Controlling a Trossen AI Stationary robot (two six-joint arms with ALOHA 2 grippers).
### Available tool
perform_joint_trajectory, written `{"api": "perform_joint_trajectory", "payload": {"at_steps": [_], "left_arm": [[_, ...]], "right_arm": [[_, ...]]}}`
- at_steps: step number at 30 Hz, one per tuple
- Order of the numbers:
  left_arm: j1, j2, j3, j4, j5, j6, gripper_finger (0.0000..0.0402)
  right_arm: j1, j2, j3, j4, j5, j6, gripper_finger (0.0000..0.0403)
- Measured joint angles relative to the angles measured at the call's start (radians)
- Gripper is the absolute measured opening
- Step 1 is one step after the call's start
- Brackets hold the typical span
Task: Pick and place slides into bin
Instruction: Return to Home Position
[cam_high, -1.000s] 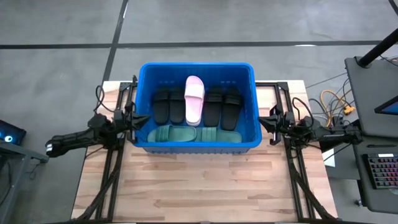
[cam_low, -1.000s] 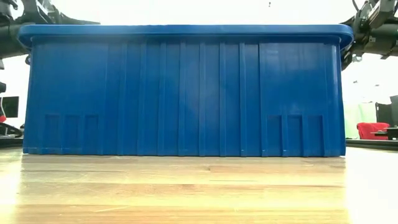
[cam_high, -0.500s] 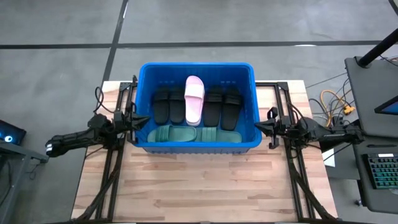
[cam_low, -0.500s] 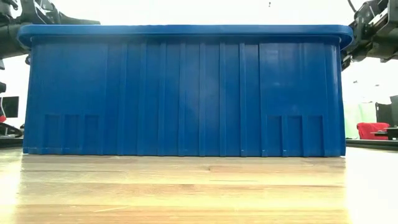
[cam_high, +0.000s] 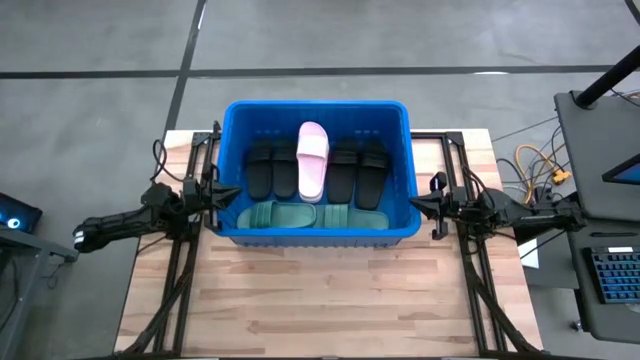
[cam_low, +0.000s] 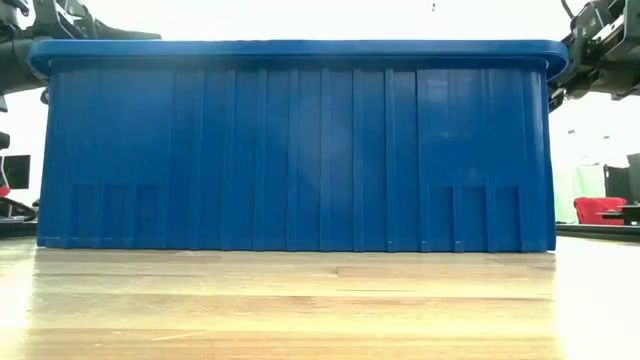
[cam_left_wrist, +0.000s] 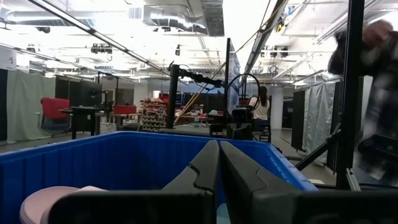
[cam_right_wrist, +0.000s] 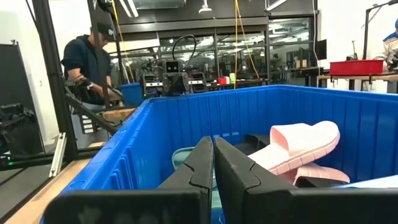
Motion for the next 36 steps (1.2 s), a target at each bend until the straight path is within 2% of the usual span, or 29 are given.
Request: {"api": "perform_joint_trajectory", "payload": {"at_steps": [11,36], "left_arm": [[0.000,0.002,-0.002,0.013,0.000,0.001,0.0000],[0.000,0.002,-0.002,0.018,-0.001,0.002,0.0000]], "right_arm": [[0.000,0.000,-0.004,0.017,0.005,-0.043,0.0008],[0.000,0.000,-0.005,0.029,0.008,-0.019,0.0008]]}}
